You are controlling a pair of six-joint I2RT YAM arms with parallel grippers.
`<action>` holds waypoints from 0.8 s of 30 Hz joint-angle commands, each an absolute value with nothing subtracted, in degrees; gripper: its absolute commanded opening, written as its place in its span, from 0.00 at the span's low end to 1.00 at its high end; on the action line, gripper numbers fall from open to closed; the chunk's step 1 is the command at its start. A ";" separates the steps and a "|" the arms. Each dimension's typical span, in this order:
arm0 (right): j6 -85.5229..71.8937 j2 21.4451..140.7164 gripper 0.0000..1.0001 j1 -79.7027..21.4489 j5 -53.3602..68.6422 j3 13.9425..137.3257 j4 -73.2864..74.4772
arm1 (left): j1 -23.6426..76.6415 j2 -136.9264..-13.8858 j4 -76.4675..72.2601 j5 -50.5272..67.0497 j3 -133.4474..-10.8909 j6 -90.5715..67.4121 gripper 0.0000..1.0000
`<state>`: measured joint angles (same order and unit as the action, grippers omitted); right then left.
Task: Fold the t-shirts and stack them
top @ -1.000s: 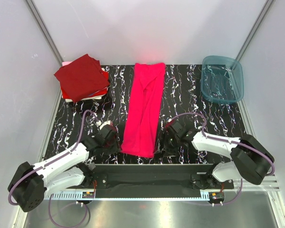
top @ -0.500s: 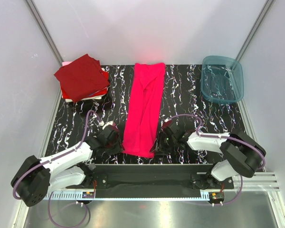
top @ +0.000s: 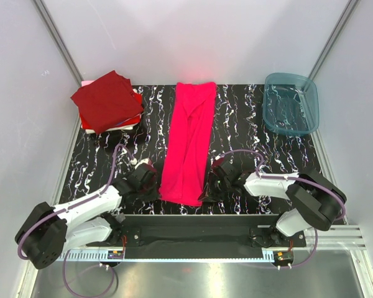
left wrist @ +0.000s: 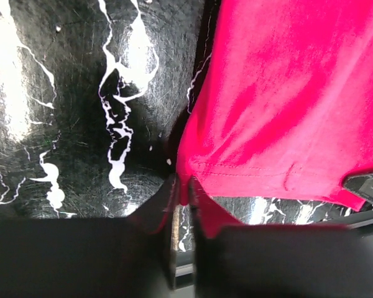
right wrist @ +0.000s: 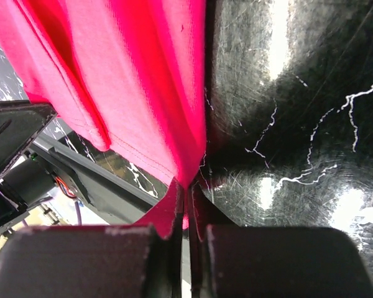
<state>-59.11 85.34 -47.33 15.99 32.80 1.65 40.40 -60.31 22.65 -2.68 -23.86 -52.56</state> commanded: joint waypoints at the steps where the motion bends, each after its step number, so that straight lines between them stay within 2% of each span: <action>1: -58.36 82.98 0.00 -47.99 15.29 32.87 1.05 | 40.25 -60.30 21.45 -2.02 -23.55 -51.94 0.05; 2: -58.27 82.45 0.00 -47.99 15.21 32.87 1.49 | 40.25 -60.03 21.45 -1.76 -23.55 -51.94 0.00; 5: -57.31 78.32 0.00 -47.99 13.28 33.05 6.13 | 41.48 -57.49 22.75 -2.02 -23.99 -53.08 0.00; 13: -55.11 61.56 0.00 -47.99 8.71 33.58 26.08 | 57.37 -50.54 33.12 -8.16 -29.87 -66.95 0.00; 17: -54.05 55.82 0.00 -47.99 9.57 32.00 32.42 | 64.94 -52.73 37.26 -11.16 -34.96 -70.57 0.00; 21: -53.88 53.79 0.00 -47.99 11.69 31.29 32.78 | 65.92 -57.73 40.69 -11.95 -40.68 -69.44 0.00; 24: -53.26 53.35 0.00 -47.99 8.89 34.17 34.71 | 65.57 -60.45 45.86 -14.41 -47.35 -65.76 0.00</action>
